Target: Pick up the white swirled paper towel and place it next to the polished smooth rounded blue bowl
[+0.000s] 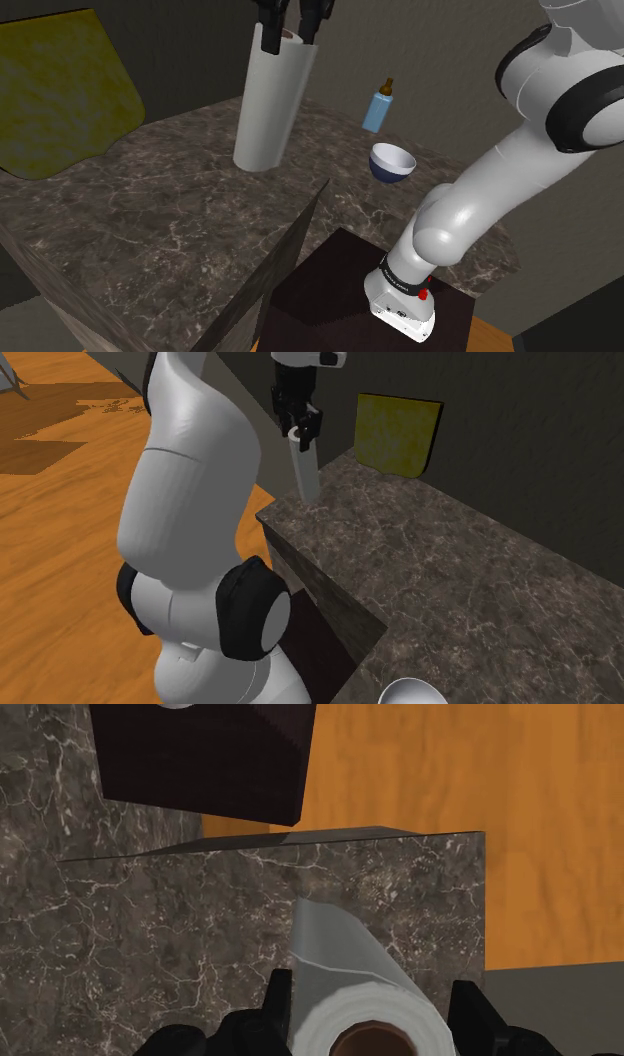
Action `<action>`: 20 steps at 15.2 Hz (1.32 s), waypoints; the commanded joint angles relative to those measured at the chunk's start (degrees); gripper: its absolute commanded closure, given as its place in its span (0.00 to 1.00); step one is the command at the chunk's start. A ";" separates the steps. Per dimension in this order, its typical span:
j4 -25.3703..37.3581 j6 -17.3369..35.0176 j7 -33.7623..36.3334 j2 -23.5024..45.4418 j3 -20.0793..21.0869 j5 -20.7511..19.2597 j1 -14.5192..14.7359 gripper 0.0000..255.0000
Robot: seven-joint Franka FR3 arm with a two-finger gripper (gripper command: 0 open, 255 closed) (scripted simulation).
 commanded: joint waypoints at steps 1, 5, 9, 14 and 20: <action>3.56 -1.91 0.93 1.81 0.69 -0.70 0.04 1.00; 11.50 -6.05 3.22 6.06 2.53 -2.59 0.50 1.00; 21.60 -11.14 6.53 11.92 5.39 -5.96 2.10 1.00; 33.71 -17.84 8.77 18.57 7.81 -11.06 5.04 1.00; 19.98 -14.99 -7.73 6.56 -1.98 -2.95 -6.76 1.00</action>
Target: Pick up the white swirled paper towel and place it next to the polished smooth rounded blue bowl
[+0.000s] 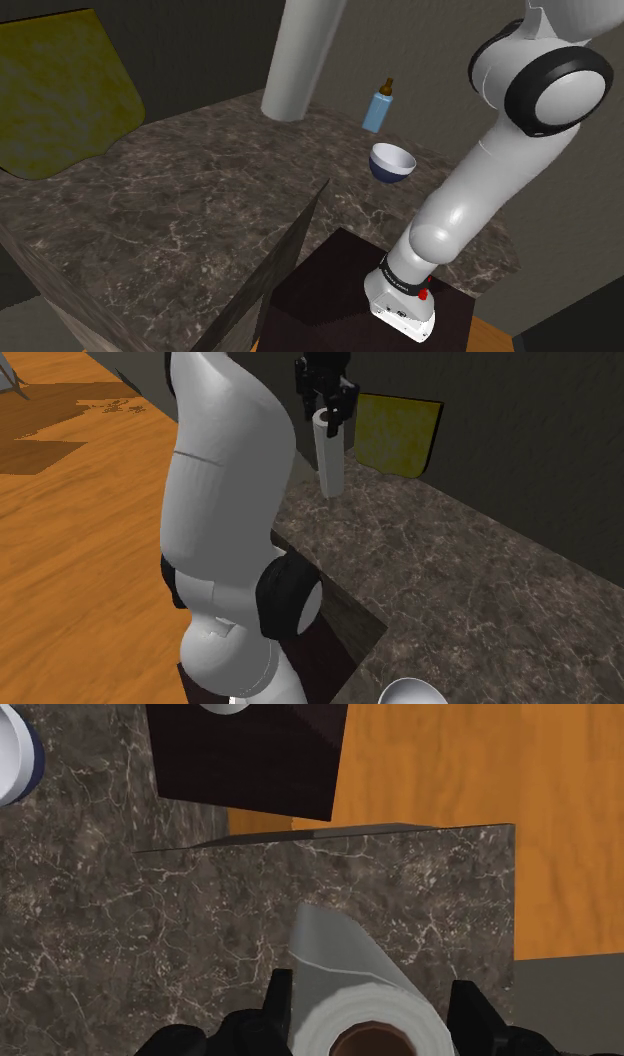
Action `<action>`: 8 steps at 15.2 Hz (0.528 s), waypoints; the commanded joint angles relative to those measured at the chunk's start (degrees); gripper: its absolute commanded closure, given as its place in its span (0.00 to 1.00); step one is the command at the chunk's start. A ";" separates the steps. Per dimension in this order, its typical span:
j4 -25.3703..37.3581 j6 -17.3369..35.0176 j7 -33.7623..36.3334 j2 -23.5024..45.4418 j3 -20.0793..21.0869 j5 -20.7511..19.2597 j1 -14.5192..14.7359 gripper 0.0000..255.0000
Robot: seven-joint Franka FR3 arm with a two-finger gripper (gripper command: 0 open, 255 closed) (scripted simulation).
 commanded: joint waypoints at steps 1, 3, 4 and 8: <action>-2.47 -0.09 -5.70 -2.51 -3.66 1.17 -2.35 1.00; -4.66 0.10 -10.21 -4.30 -6.60 1.43 -3.96 1.00; -5.56 0.17 -12.37 -4.99 -8.01 1.38 -4.62 1.00; -8.02 0.40 -20.51 -6.63 -13.13 0.48 -7.00 1.00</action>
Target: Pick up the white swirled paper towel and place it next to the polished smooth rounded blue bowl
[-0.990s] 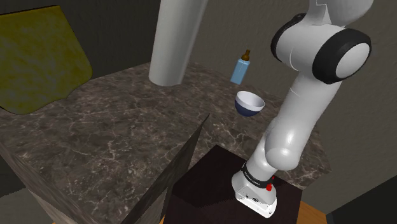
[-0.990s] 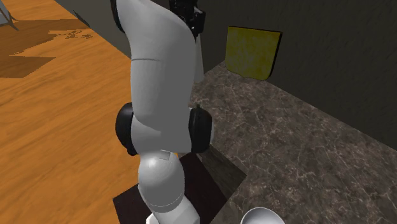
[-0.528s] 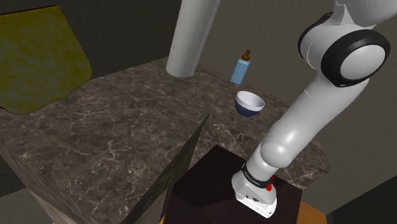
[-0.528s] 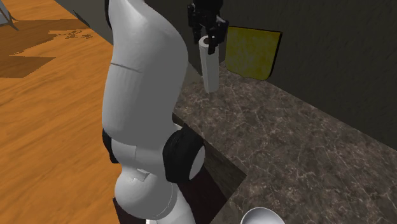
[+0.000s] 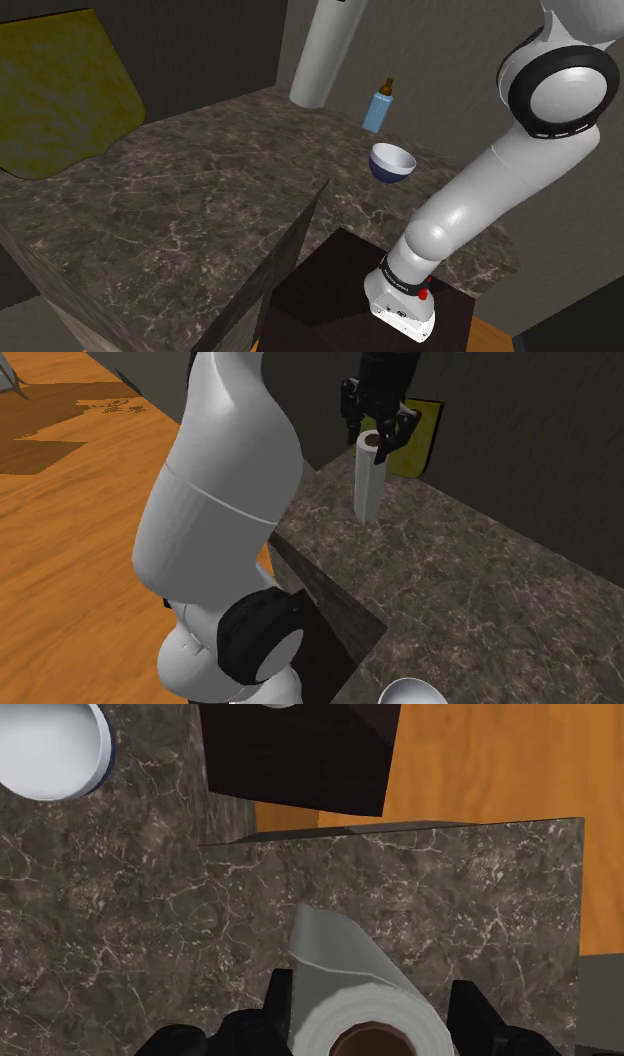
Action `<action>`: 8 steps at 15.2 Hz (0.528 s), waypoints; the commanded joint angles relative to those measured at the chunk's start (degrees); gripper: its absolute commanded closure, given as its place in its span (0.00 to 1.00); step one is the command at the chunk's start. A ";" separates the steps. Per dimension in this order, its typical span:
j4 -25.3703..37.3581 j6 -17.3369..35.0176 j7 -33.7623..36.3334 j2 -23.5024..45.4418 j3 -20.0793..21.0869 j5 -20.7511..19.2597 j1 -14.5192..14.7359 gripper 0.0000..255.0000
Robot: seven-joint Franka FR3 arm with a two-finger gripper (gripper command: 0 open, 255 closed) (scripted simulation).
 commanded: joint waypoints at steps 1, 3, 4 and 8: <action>-0.52 -0.19 -4.27 -0.39 -2.58 -0.65 -1.16 1.00; -0.96 -0.09 -8.04 -0.44 -4.86 -1.44 -2.19 1.00; -1.03 -0.04 -9.89 -0.34 -5.95 -1.86 -2.70 1.00; -0.38 0.11 -17.03 0.89 -10.03 -3.60 -4.81 1.00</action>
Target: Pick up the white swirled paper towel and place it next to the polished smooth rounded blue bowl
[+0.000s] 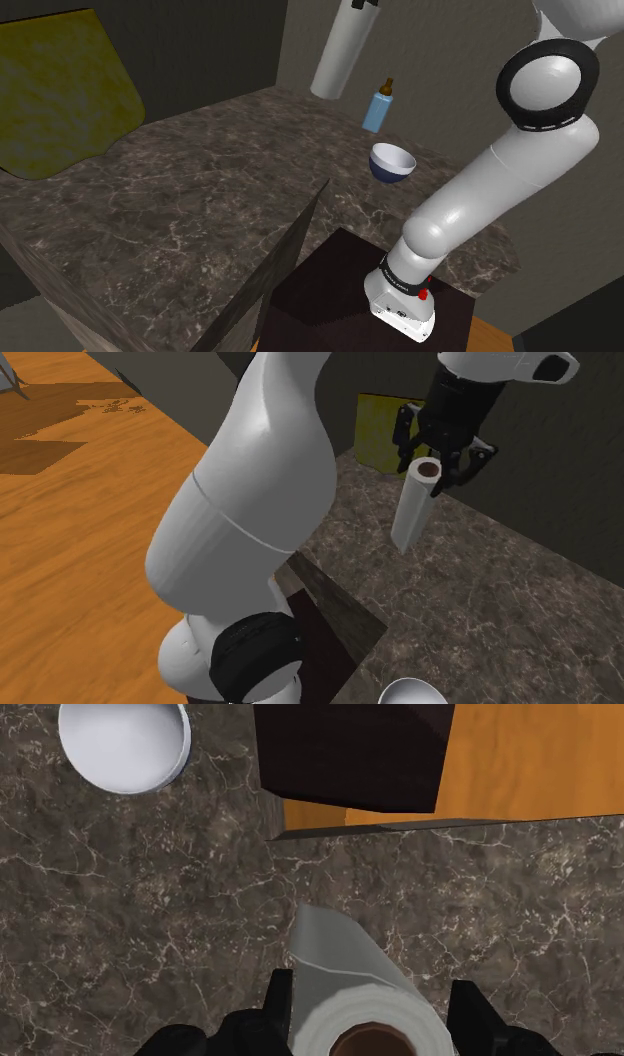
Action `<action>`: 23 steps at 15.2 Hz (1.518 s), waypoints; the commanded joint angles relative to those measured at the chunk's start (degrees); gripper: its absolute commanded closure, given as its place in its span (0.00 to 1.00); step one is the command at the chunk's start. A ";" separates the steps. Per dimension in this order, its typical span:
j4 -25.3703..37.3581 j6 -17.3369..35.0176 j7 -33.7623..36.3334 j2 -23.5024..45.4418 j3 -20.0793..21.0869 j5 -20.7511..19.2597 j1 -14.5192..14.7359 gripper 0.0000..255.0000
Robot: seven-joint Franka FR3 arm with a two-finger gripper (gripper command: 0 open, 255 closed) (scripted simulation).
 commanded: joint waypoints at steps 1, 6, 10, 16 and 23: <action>1.07 -0.11 -3.45 1.10 -1.87 -0.88 -0.97 1.00; 4.79 -0.28 -11.85 4.93 -6.39 -2.75 -3.84 1.00; 9.88 -1.01 -17.85 9.41 -9.43 -3.66 -6.29 1.00; -4.86 6.88 -18.07 2.56 -9.47 -3.65 -6.34 1.00; -17.29 14.03 -18.24 -2.72 -9.50 -3.65 -6.35 1.00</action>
